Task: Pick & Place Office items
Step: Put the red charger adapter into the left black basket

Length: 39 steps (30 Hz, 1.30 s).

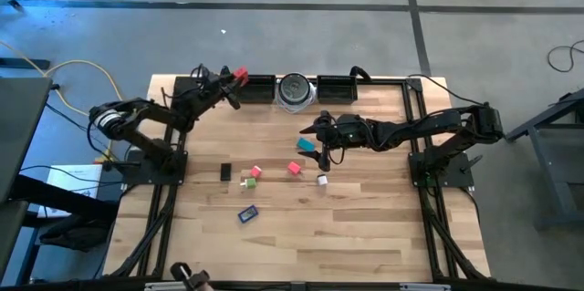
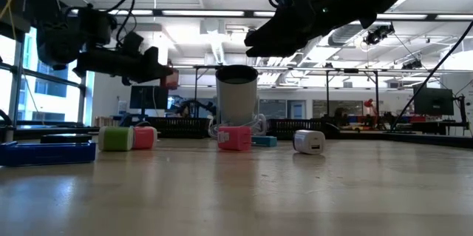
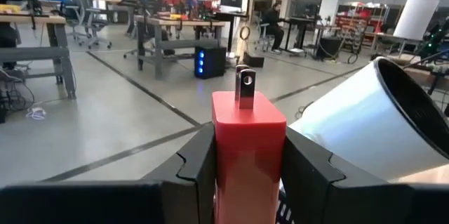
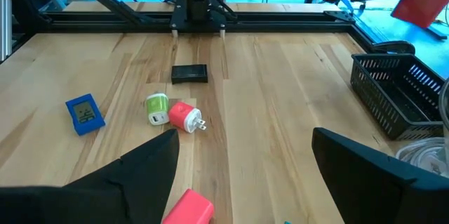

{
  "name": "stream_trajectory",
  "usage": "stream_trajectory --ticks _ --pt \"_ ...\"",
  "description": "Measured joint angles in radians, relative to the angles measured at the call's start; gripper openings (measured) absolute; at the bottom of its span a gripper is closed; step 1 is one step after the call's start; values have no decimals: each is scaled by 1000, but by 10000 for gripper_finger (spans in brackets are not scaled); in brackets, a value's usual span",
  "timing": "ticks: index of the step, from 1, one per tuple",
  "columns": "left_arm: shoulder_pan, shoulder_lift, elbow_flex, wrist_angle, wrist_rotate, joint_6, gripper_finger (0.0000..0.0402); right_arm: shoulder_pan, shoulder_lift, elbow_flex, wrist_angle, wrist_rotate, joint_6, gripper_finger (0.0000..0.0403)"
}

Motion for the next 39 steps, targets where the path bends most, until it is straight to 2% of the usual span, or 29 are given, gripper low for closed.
stream_trajectory --ticks 13,21,29,39 --pt "-12 165 63 23 2 -32 116 -5 0 0 0 0 -8 313" --pt "-21 200 68 27 -3 -95 116 -5 0 0 0 -1 -8 313" --pt "-78 243 68 24 -135 -85 116 -4 0 0 0 -3 -8 313" --pt "-83 253 70 27 -175 -97 116 -5 0 0 0 -22 -8 313"
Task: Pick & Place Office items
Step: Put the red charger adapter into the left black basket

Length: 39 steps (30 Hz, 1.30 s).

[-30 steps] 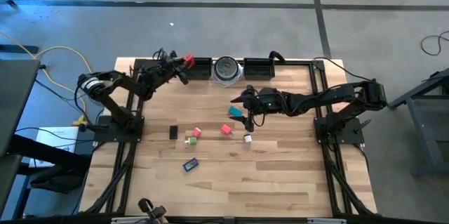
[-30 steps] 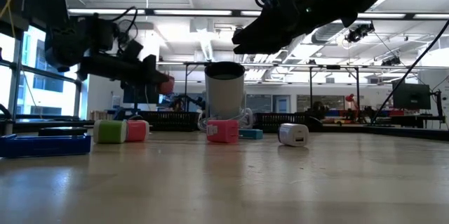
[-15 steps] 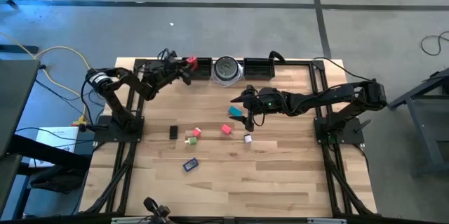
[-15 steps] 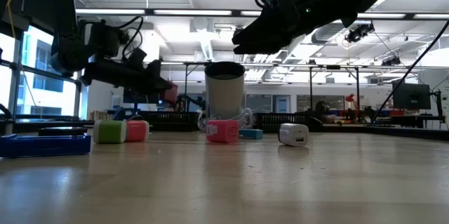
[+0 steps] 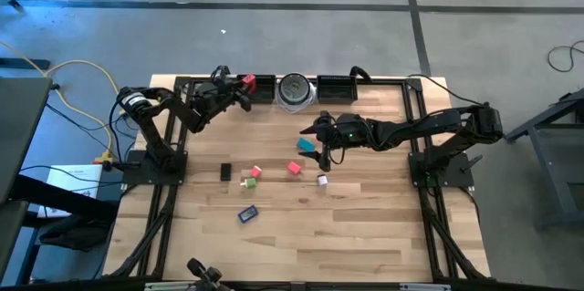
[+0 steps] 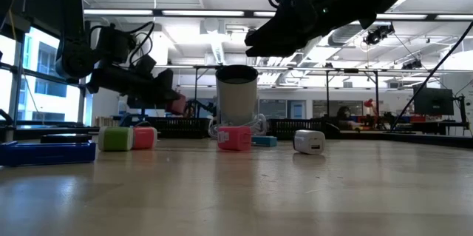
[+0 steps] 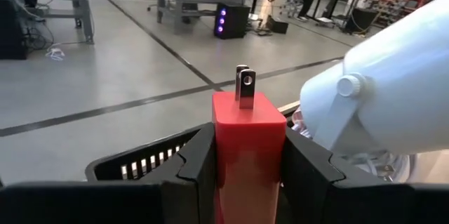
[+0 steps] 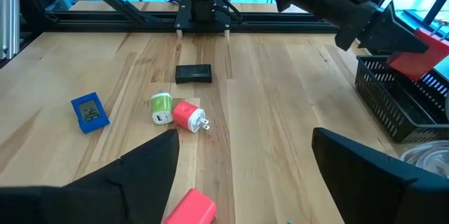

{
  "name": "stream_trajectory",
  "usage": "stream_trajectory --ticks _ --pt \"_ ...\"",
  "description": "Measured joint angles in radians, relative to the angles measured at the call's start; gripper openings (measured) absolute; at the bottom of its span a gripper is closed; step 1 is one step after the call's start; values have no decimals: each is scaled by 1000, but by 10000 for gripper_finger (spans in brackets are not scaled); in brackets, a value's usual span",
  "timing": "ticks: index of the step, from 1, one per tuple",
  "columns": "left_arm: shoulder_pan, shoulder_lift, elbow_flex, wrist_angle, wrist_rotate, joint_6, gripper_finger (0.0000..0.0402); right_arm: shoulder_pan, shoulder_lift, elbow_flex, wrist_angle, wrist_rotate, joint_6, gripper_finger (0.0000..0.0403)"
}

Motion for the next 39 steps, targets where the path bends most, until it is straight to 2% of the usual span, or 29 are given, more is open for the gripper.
stream_trajectory --ticks 39 --pt "2 4 21 -142 -63 -61 116 -2 0 0 8 -2 0 313"
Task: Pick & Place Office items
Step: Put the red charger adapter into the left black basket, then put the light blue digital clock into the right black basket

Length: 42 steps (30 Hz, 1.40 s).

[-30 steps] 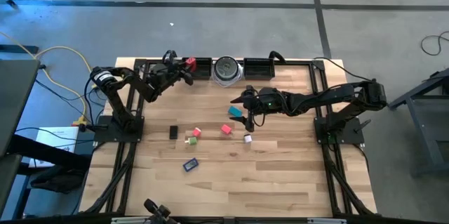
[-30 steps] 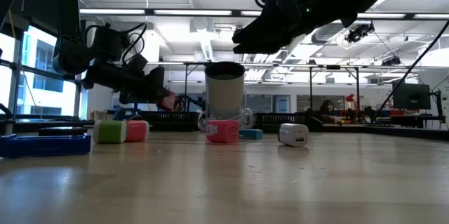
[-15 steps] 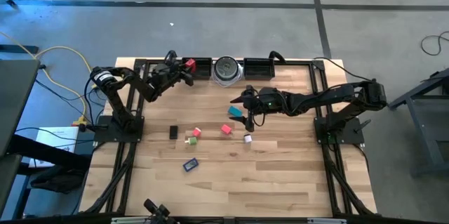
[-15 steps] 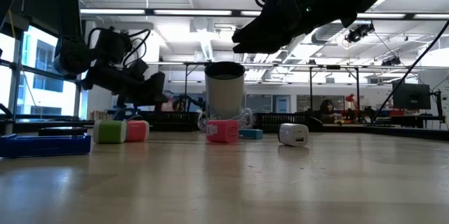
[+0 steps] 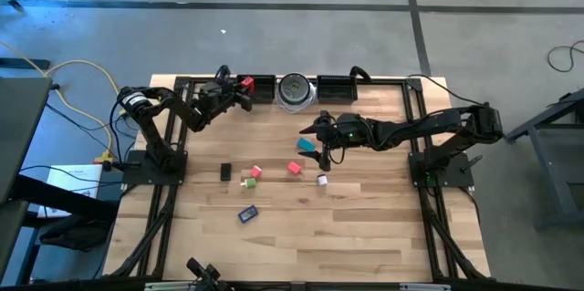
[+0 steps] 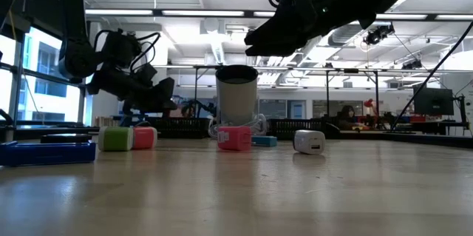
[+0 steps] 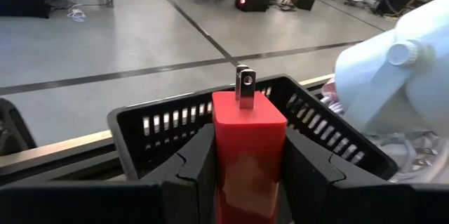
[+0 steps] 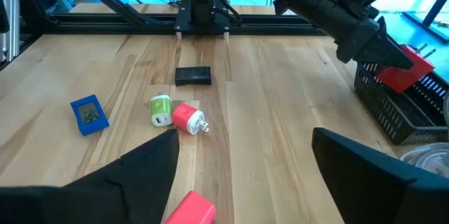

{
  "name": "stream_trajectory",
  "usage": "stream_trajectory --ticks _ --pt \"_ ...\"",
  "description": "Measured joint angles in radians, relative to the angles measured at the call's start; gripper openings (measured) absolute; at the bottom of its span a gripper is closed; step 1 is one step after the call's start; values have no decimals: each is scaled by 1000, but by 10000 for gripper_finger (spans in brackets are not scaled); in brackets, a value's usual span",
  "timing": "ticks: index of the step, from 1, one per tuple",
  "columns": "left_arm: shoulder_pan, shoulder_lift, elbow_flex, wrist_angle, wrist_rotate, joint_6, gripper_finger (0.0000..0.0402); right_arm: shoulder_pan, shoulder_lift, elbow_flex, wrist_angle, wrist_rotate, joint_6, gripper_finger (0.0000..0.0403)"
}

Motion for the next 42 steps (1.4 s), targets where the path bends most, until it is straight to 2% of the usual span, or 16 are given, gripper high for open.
stream_trajectory --ticks 7,25,29,32,35,42 --pt "0 0 11 -15 -2 0 159 0 0 0 0 0 0 313" --pt "0 0 12 -4 -2 13 162 0 0 0 0 -6 0 313" --pt "-6 -16 11 73 64 60 163 0 0 0 -1 -6 0 313" --pt "-19 -69 11 116 148 75 163 0 0 0 -2 -7 0 313" --pt "-31 -154 11 82 202 75 163 0 0 0 -15 -7 -1 313" --pt "-56 -441 11 -254 327 152 163 0 0 0 -50 -8 -19 313"
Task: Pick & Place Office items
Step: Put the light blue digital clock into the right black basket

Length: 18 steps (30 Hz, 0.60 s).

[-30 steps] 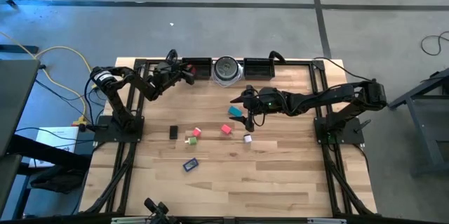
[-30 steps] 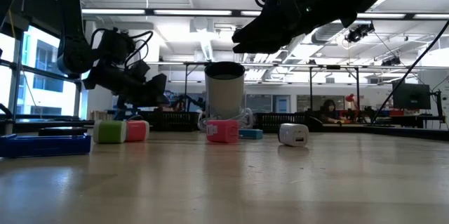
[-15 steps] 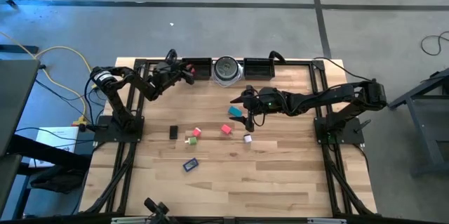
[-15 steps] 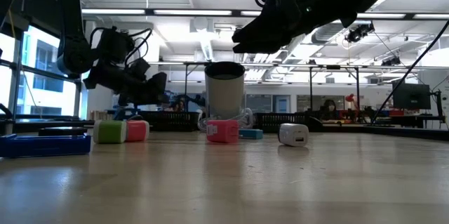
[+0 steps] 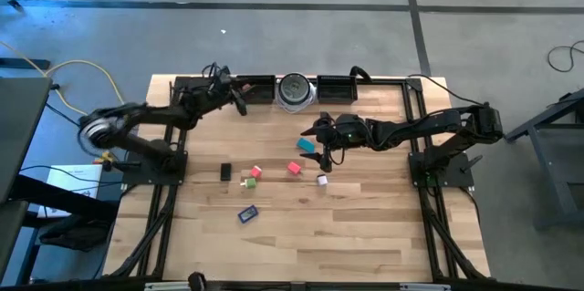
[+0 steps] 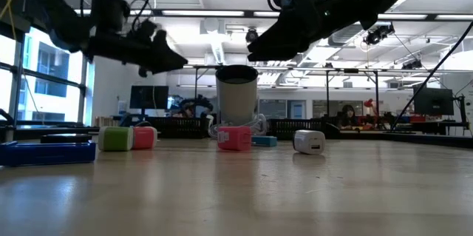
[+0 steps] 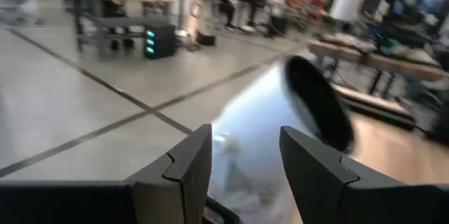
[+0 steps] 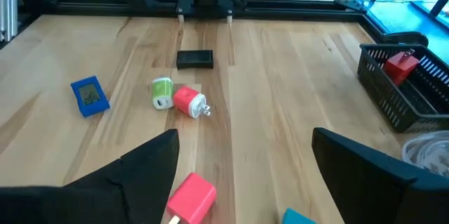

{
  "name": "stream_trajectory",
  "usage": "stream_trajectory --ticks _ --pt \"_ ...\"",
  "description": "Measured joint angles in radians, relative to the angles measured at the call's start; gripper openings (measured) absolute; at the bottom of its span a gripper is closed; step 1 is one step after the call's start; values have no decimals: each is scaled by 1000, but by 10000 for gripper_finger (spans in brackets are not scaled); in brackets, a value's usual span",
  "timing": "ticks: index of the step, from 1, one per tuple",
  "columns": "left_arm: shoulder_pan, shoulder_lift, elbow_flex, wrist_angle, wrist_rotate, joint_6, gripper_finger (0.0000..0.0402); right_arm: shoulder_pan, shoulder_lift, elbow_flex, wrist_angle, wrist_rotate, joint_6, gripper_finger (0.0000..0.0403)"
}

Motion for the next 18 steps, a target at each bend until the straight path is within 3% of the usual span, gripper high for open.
stream_trajectory --ticks 10,18 --pt "-98 -416 0 -542 145 71 163 0 0 0 5 -93 -16 313" --pt "-232 -584 -1 -807 236 54 163 0 0 0 5 -272 1 313"
